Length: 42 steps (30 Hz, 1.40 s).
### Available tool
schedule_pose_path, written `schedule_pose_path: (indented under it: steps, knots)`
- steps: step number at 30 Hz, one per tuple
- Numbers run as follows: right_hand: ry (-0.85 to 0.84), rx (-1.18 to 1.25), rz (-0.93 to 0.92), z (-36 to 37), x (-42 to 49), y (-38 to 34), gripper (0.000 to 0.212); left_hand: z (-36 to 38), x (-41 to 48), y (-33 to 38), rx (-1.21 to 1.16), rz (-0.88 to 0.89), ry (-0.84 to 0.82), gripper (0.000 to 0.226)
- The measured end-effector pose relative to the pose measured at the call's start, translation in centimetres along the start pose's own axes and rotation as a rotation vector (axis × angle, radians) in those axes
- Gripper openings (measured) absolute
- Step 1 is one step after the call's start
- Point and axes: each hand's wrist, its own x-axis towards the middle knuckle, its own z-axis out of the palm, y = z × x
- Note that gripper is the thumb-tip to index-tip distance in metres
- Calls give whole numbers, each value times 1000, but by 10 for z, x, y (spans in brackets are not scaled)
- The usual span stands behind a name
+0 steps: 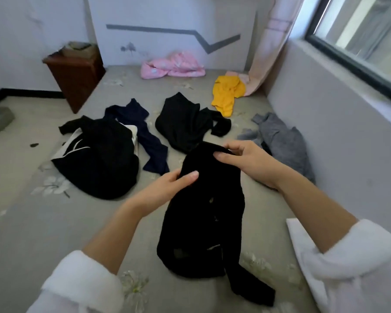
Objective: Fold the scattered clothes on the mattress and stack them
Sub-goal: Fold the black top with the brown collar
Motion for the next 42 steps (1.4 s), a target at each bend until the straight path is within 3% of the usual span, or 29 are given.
schedule_pose_path:
  steps: [4,7,12,14,16,18,21,24,27,30,33,37,38,42]
  knots:
    - [10,-43,-42,-11,4,-19,9,6,5,25,36,111,181,26]
    - [125,39,-48,-26,10,-25,14,4,3,54,66,145,185,21]
    - [495,104,-123,-41,14,-25,9,5,13,105,188,145,407,28]
    - [604,126,-158,-36,2,-17,16,9,18,118,179,131,477,26]
    - [483,223,-135,-27,-12,-1,20,13,26,125,104,122,540,24]
    - [225,256,22,-11,-27,9,32,18,33,132,-5,117,599,23]
    - [38,-84,193,19,-30,19,45,26,43,140,-211,137,632,18]
    - [260,-178,111,36,-9,23,44,33,49,147,-353,174,650,14]
    - [451,7,120,11,10,19,32,23,47,148,-500,202,703,13]
    - [428,180,53,-24,13,4,21,0,42,138,-497,205,755,11]
    - [496,84,-128,-50,19,-21,20,-13,40,119,-442,204,786,15]
    - [522,21,-322,-72,26,-60,25,-11,31,95,-376,286,820,54]
    - [522,26,-335,-75,26,-67,23,-7,27,90,-350,316,790,58]
    - [393,185,-288,-87,19,-84,21,11,13,55,-119,473,486,32]
